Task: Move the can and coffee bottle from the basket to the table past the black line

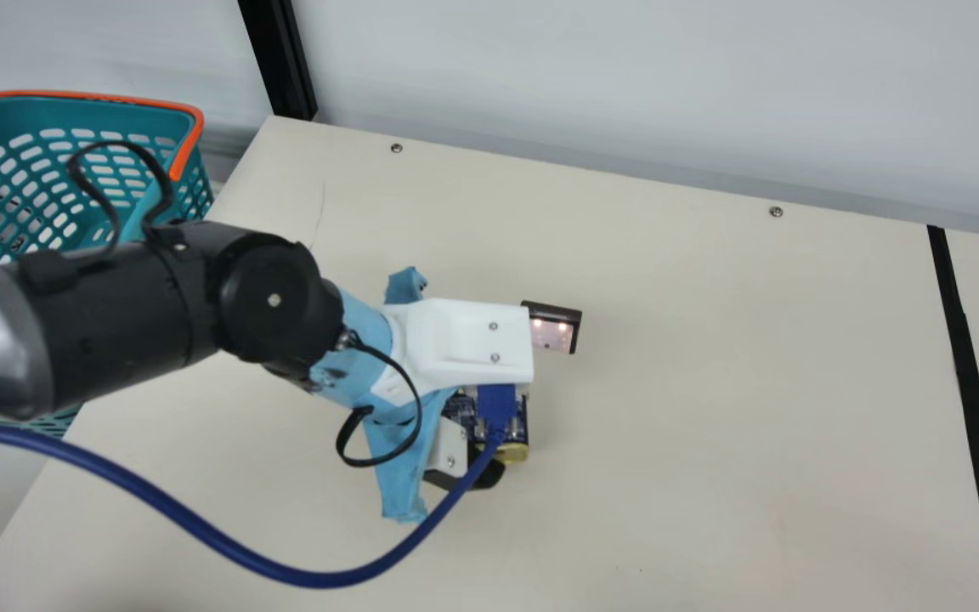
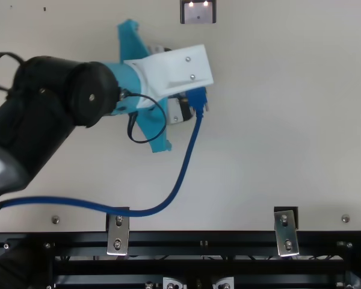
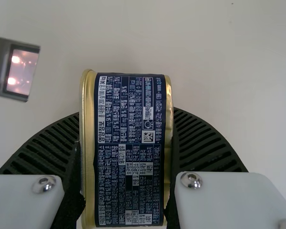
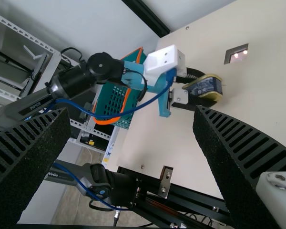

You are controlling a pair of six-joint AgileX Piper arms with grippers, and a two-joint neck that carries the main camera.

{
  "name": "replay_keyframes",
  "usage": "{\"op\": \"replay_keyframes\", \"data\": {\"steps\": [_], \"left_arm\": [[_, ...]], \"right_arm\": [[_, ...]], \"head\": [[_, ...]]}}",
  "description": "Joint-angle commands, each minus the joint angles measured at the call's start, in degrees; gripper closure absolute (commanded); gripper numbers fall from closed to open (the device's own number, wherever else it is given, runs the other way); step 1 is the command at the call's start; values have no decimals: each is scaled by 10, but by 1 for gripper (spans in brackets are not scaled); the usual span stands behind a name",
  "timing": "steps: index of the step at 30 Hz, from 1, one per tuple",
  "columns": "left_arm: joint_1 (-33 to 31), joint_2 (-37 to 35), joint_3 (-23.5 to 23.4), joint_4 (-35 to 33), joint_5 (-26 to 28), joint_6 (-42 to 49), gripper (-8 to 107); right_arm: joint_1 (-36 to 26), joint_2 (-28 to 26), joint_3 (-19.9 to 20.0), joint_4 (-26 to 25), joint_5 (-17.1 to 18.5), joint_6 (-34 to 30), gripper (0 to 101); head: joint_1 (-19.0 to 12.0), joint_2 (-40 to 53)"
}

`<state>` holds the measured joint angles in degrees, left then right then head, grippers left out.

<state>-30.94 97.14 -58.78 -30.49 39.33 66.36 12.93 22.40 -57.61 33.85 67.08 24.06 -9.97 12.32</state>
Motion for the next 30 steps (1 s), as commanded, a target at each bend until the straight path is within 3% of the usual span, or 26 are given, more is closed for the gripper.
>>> {"op": "replay_keyframes", "data": {"steps": [1,8,9,10,16,23,28,30], "left_arm": [[0,17,0,-36,-2,56,89],[0,58,-2,-75,-10,109,89],[0,60,-1,-76,-10,112,59],[0,61,-1,-76,-11,114,9],[9,37,5,-63,-1,107,9],[44,-51,26,-56,29,77,9],[84,-117,46,-71,8,26,9],[80,-104,45,-71,10,41,9]], "right_arm": [[0,0,0,0,0,0,0],[0,0,0,0,0,0,0],[0,0,0,0,0,0,0],[0,0,0,0,0,0,0],[0,0,0,0,0,0,0],[0,0,0,0,0,0,0],[0,0,0,0,0,0,0],[0,0,0,0,0,0,0]], "head": [[-7,-6],[-7,-6],[-7,-6],[-7,-6],[-7,-6],[-7,-6],[-7,-6],[-7,-6]]}}
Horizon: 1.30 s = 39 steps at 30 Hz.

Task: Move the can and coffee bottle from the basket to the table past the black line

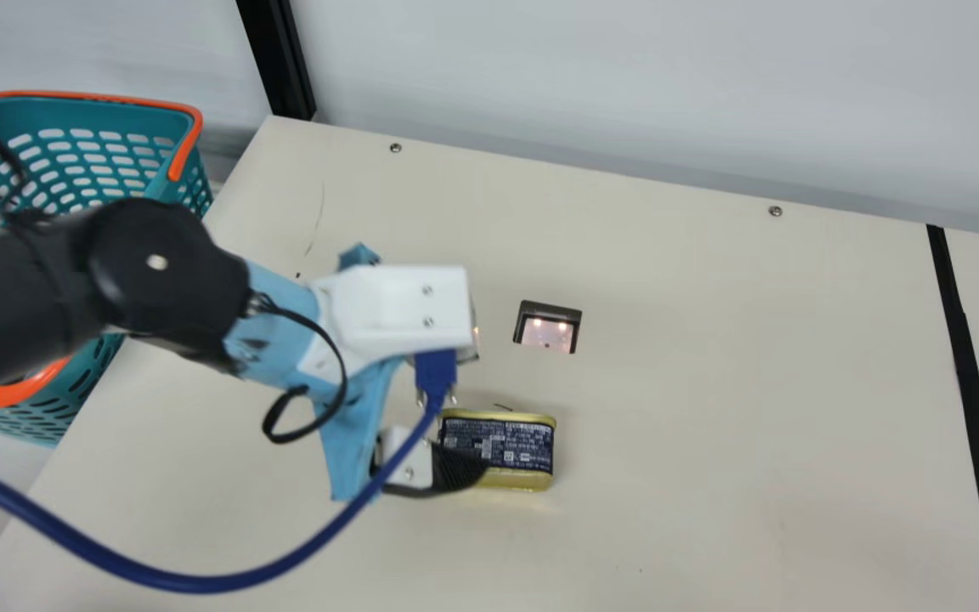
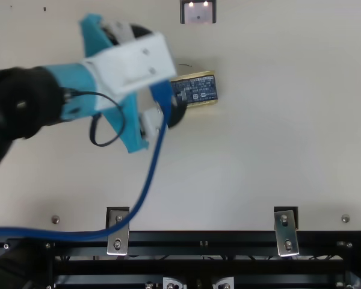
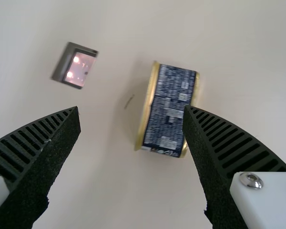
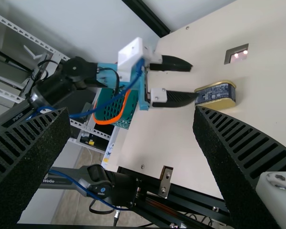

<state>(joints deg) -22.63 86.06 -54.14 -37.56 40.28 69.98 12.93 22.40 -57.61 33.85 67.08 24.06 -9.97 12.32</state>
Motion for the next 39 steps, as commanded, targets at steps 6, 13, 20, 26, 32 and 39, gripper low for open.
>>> {"op": "replay_keyframes", "data": {"steps": [6,13,20,26,32,39], "left_arm": [[1,-6,-1,1,1,-5,9],[-3,-23,4,21,-24,-31,9],[26,-90,60,38,-98,-37,9],[40,-110,79,39,-113,-38,9],[40,-110,78,39,-109,-38,9],[14,-119,75,100,-152,-119,9]], "right_arm": [[0,0,0,0,0,0,0],[-14,55,-21,21,-16,-48,0],[-19,170,-78,26,-38,-126,0],[-23,187,-86,24,-47,-135,0],[-23,188,-87,24,-47,-135,0],[-37,233,-92,-28,-28,-174,0]], "head": [[-7,-6],[-7,-6],[-7,-6],[-7,-6],[-7,-6],[-7,-6]]}}
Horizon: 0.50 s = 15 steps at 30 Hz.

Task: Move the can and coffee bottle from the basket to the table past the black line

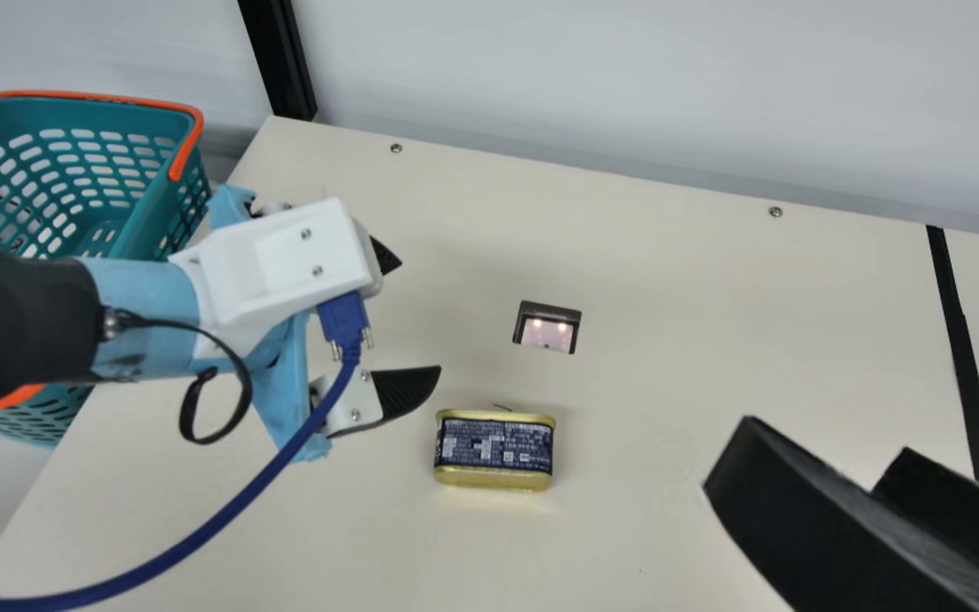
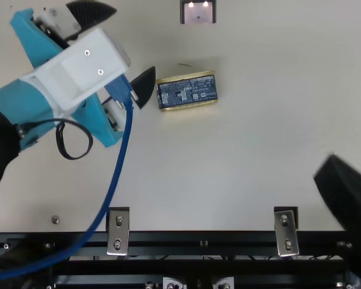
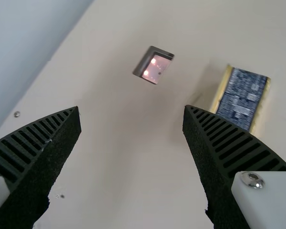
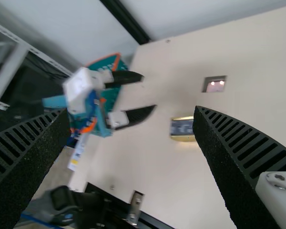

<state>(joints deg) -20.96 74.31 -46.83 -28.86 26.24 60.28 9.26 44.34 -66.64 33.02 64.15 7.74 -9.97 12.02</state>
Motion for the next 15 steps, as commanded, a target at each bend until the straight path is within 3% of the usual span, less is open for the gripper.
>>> {"op": "replay_keyframes", "data": {"steps": [1,6,15], "left_arm": [[-7,-3,3,30,-23,-42,9],[-11,-19,17,104,-74,-132,9],[20,-69,71,258,-129,-292,9]], "right_arm": [[1,25,-3,-31,2,-19,0],[0,92,-13,-68,3,-84,0],[-6,220,-60,-81,16,-272,0]], "head": [[-7,-3],[-7,-3],[-7,-3]]}}
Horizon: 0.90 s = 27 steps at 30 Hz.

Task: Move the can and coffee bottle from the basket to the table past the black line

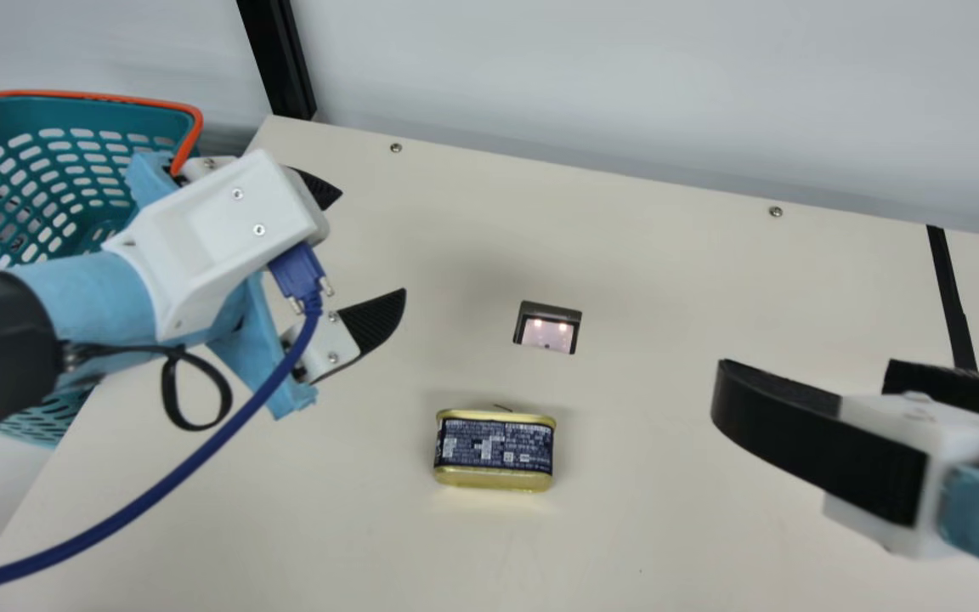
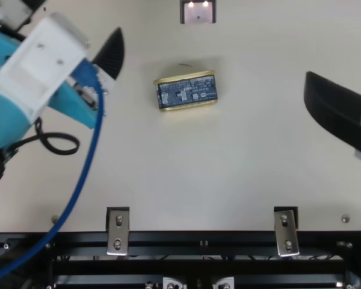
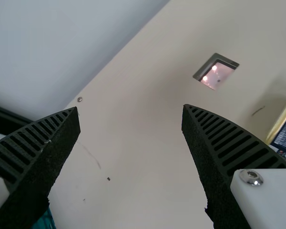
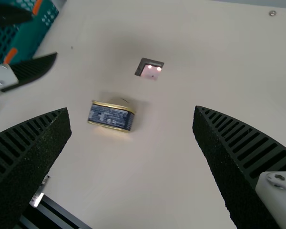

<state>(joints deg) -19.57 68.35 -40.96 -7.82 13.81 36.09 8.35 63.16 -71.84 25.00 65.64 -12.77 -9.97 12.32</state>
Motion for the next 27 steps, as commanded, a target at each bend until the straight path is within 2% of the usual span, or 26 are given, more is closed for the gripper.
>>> {"op": "replay_keyframes", "data": {"steps": [1,7,13,18,25,26,27], "left_arm": [[12,-17,21,60,-7,-63,9],[38,-80,71,146,-6,-157,9],[54,-157,122,226,10,-245,9],[68,-222,172,280,13,-308,9],[81,-296,246,308,3,-367,9],[80,-281,228,307,3,-356,9],[81,-290,238,308,3,-361,9]], "right_arm": [[7,43,-13,-2,2,-84,0],[40,106,-42,-14,2,-180,0],[95,155,-58,-43,-10,-244,0],[148,189,-67,-70,-26,-276,0],[223,240,-85,-120,-37,-294,0],[234,248,-89,-129,-35,-295,0],[245,256,-92,-138,-33,-295,0]], "head": [[-7,-6],[-7,-6],[-7,-6],[-7,-6],[-7,-6],[-7,-6],[-7,-6]]}}
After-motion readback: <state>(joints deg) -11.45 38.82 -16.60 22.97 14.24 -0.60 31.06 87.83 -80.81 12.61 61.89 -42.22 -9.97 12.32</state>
